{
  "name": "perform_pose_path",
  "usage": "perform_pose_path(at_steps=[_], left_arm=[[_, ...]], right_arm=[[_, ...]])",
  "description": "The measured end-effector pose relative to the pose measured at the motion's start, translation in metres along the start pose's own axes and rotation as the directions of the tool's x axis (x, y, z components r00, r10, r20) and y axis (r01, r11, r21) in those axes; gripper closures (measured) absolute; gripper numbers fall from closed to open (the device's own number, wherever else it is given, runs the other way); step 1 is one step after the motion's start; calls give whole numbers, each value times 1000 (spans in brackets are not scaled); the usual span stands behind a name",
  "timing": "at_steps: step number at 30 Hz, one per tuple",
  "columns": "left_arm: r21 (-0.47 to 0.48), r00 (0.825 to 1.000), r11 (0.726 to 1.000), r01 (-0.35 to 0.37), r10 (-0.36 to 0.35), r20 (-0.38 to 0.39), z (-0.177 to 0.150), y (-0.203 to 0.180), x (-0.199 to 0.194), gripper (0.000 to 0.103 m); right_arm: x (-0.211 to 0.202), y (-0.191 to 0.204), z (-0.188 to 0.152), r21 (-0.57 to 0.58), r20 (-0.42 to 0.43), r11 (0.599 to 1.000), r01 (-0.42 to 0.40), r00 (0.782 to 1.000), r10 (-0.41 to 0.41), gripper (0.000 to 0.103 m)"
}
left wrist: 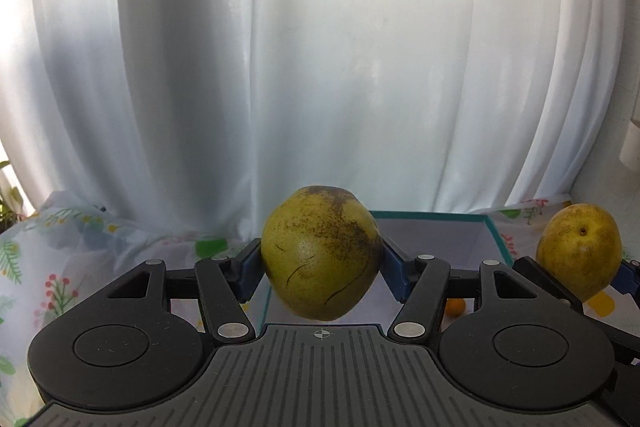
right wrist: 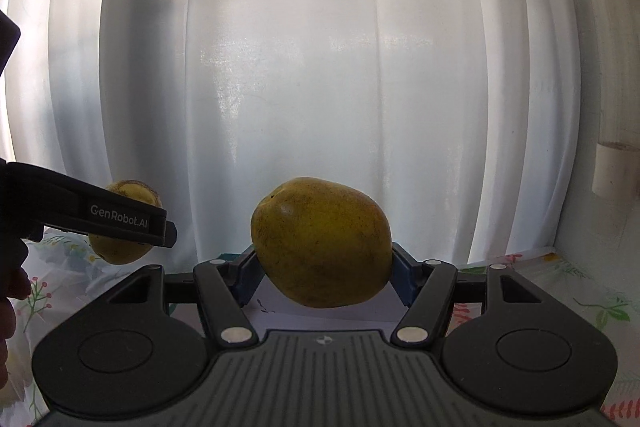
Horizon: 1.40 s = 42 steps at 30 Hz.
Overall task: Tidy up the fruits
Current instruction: 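Lift both pears and carry them over the teal box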
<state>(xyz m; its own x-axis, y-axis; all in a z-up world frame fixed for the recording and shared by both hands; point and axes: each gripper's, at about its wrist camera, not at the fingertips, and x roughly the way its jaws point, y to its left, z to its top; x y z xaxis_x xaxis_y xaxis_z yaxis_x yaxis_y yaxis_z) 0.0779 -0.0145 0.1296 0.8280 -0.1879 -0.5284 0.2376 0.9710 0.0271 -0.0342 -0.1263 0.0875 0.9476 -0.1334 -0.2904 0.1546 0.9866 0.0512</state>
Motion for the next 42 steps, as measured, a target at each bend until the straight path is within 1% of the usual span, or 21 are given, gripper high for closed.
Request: perform_pose_path(at_steps=[9,14,17,24,30,42], left_arm=[[-2,997,1000,22,-22,-76,-17,3,37,37],[4,993,1000,29,-29,-115,-26,0,56,37],[5,989,999,31,-30,-147,-32,0,68,37],[7,978,1000,25,-23,-207,-43,1,94,37],[16,970,999,32,-27,-242,-51,1,110,37],[33,958,999,28,-18,-285,-60,-1,131,37]], right_arm=[[25,-6,-19,20,-63,1000,18,998,-16,38],[40,-4,-22,-1,-85,1000,31,996,-31,38],[43,-5,-30,-3,-107,999,34,994,-34,38],[57,-3,-37,-12,-164,999,44,985,-45,38],[69,-9,-52,-10,-206,998,64,976,-65,38],[89,-15,-64,-20,-248,996,83,965,-85,38]])
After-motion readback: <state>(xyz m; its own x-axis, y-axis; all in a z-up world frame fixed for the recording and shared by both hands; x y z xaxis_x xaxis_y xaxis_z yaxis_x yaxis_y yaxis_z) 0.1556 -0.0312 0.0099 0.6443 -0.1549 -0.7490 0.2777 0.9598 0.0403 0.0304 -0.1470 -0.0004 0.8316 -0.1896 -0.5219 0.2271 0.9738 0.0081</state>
